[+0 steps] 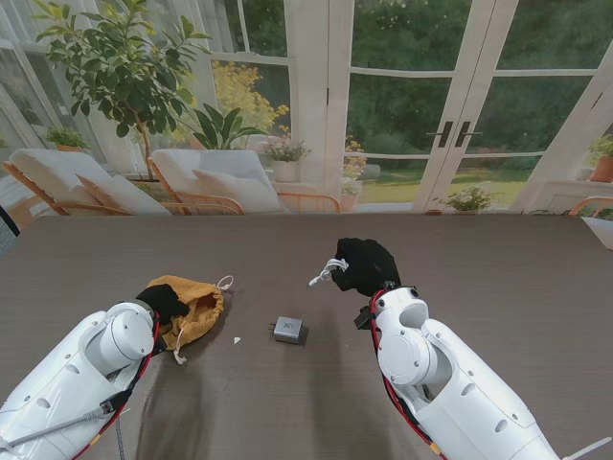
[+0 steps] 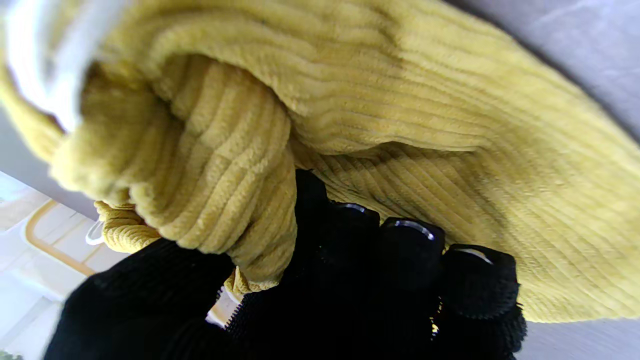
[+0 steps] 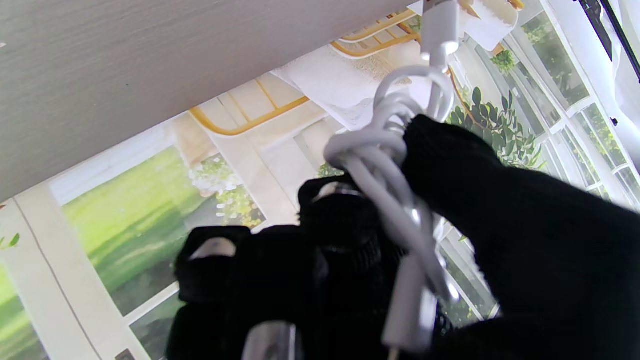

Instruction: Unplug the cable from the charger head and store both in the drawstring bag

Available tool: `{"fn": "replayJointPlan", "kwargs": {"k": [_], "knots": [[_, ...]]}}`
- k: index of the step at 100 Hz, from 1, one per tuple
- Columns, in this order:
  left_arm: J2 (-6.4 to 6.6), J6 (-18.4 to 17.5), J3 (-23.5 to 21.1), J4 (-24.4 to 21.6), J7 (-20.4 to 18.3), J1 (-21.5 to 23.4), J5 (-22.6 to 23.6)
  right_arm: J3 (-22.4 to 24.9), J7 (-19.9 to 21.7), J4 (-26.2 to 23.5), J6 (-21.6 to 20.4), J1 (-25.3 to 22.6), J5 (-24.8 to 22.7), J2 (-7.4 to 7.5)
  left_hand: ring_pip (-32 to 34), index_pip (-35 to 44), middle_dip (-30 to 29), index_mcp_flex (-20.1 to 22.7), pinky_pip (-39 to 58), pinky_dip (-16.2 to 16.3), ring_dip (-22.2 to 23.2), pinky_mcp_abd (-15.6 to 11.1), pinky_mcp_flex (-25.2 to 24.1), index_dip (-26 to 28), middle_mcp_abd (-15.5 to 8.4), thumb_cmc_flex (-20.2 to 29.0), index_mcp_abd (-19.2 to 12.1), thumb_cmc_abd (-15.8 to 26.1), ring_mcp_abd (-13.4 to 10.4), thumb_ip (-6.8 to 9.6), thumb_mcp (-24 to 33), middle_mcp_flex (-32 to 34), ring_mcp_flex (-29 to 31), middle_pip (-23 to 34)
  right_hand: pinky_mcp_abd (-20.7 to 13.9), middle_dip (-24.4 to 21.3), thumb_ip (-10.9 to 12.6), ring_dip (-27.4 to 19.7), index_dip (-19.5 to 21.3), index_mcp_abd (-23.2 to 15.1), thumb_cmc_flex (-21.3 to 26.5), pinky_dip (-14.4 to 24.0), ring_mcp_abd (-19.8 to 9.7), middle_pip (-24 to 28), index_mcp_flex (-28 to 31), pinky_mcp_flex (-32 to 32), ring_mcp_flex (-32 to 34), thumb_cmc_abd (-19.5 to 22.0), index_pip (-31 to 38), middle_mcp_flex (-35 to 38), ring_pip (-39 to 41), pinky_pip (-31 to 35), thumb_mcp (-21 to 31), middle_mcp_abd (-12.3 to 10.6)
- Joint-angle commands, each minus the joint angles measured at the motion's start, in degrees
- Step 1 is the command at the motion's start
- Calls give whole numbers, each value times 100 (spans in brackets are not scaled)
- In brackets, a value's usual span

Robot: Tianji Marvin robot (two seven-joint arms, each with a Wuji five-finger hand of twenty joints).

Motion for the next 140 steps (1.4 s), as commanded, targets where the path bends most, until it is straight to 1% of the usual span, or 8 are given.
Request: {"fn": "replayJointPlan", "kwargs": {"k": [1, 34, 46, 53, 83, 116, 127, 140], "knots": [[-54, -133, -51, -26, -72, 71, 16, -3, 80, -25, -7, -18, -9, -22, 838, 565, 281, -32, 209, 31, 128, 44, 121, 272, -166, 52, 69, 15, -122, 19, 363, 275, 364, 443, -426, 118, 422, 3, 203, -209, 502, 213, -1003, 604, 262, 3113, -30, 189, 455, 377, 346, 1435, 1158, 780], [-107, -729, -522, -360, 464, 436, 287, -5, 75, -41, -16, -25, -10, -23, 1516, 857, 631, 619, 823, -160, -10, 77, 903, 768, -372, -517, 110, -76, -380, 498, 1127, 771, 961, 1022, -426, 115, 415, 2, 202, -210, 506, 213, -1007, 593, 258, 3113, -30, 200, 455, 377, 346, 1435, 1158, 782], [-87, -815, -669, -568, 437, 572, 386, -10, 68, -58, -10, -29, -6, -26, 1694, 878, 758, 743, 1167, -557, -85, -51, 1186, 964, -485, -611, 114, -118, -548, 614, 1203, 855, 1138, 1134, -426, 115, 413, 1, 202, -208, 509, 212, -1007, 593, 256, 3113, -30, 202, 455, 377, 346, 1435, 1158, 782], [-19, -875, -775, -752, 131, 663, 469, -14, 65, -72, -6, -30, -10, -27, 1834, 888, 817, 735, 1349, -740, -45, -270, 1283, 1069, -570, -662, 96, -110, -710, 698, 1118, 840, 1160, 1204, -426, 114, 412, 1, 202, -208, 509, 212, -1004, 591, 256, 3113, -30, 200, 455, 377, 346, 1435, 1157, 782], [-60, -1016, -1107, -1156, 173, 904, 174, -29, 69, -145, 30, -31, -30, -27, 1904, 879, 864, 813, 1567, -900, -46, -316, 1529, 1147, -610, -621, 187, -120, -825, 761, 1078, 858, 1331, 1315, -426, 112, 409, -1, 202, -206, 512, 212, -998, 582, 250, 3113, -31, 202, 453, 377, 347, 1435, 1157, 786], [-115, -1026, -1285, -1664, 219, 1040, -245, -67, 145, -323, 90, -36, -58, -13, 1887, 791, 793, 808, 1658, -1077, -90, -177, 1684, 1298, -666, -510, 229, -11, -886, 677, 931, 858, 1336, 1355, -426, 103, 402, -5, 203, -206, 515, 212, -997, 556, 220, 3113, -30, 257, 441, 375, 345, 1435, 1129, 794], [-68, -1009, -1250, -1849, 12, 1018, -135, -128, 191, -461, 156, -7, -111, -7, 1902, 808, 670, 825, 1922, -1497, -214, -402, 1854, 1522, -893, -620, 83, 98, -1176, 926, 799, 849, 1342, 1500, -426, 104, 408, -7, 205, -206, 519, 212, -1009, 552, 221, 3113, -30, 261, 439, 377, 344, 1435, 1116, 794], [-96, -1082, -1169, -1940, 59, 935, -302, -209, 240, -585, 259, 61, -172, -6, 1899, 829, 666, 782, 1927, -1544, -223, -402, 1849, 1549, -881, -591, 112, 126, -1195, 928, 753, 848, 1343, 1509, -426, 105, 413, -8, 207, -208, 518, 212, -1011, 550, 219, 3113, -30, 269, 438, 376, 343, 1435, 1113, 793]]}}
